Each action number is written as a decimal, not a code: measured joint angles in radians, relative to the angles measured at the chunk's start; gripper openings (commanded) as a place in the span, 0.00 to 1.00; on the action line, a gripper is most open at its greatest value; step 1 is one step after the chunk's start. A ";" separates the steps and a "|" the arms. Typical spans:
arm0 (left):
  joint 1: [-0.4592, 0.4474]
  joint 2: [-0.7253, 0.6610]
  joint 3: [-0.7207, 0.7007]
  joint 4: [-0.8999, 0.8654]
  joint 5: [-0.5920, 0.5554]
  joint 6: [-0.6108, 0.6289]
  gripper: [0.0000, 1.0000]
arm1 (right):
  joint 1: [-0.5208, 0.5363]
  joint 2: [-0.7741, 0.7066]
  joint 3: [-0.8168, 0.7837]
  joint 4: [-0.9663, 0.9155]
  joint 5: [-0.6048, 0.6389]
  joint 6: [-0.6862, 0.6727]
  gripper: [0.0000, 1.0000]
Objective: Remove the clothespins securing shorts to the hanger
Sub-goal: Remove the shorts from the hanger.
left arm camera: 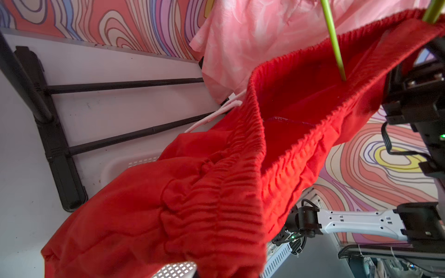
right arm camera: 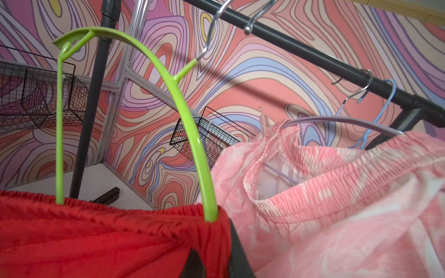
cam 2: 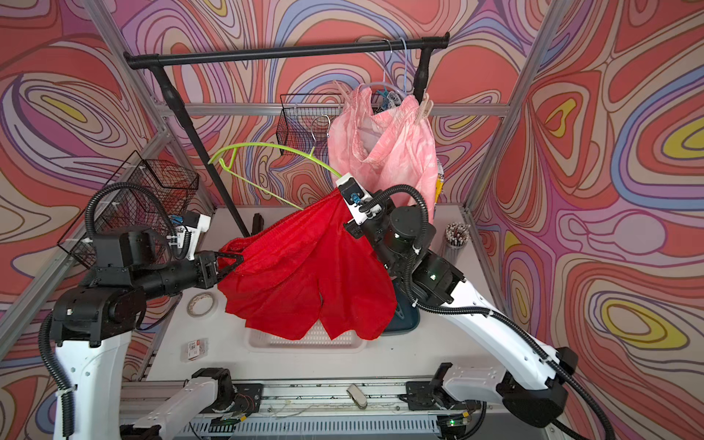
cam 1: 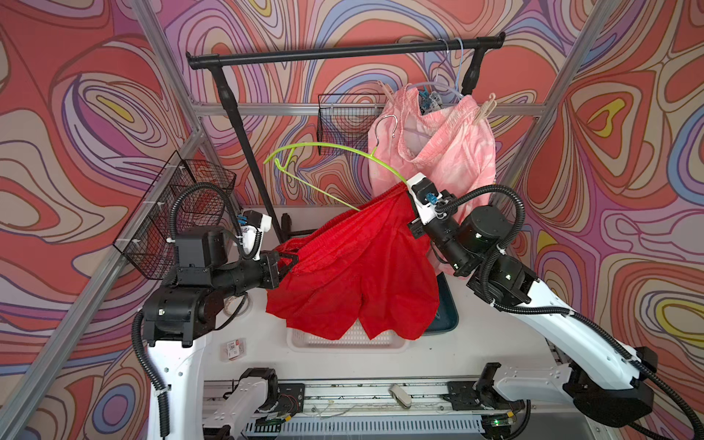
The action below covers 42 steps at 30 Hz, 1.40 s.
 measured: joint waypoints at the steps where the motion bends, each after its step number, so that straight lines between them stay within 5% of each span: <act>1: -0.067 0.003 0.002 0.011 -0.039 -0.016 0.00 | -0.002 0.000 0.004 -0.006 0.000 0.017 0.00; 5: -0.424 0.079 0.049 0.050 -0.262 -0.064 0.00 | -0.009 0.000 0.020 -0.032 0.002 0.075 0.00; 11: -0.722 0.294 0.204 0.120 -0.486 -0.082 0.00 | -0.027 0.000 0.029 -0.049 0.033 0.124 0.00; 20: -0.898 0.469 0.478 0.134 -0.616 -0.066 0.00 | -0.042 0.000 0.033 -0.047 0.076 0.157 0.00; 27: -0.924 0.478 0.468 0.187 -0.599 -0.071 0.00 | -0.043 -0.001 0.033 -0.047 0.078 0.172 0.00; 36: -0.937 0.439 0.253 0.374 -0.536 -0.135 0.00 | -0.043 -0.015 0.030 -0.059 0.073 0.177 0.00; 42: -0.960 0.578 0.446 0.385 -0.483 -0.149 0.00 | -0.043 -0.021 0.023 -0.057 0.074 0.187 0.00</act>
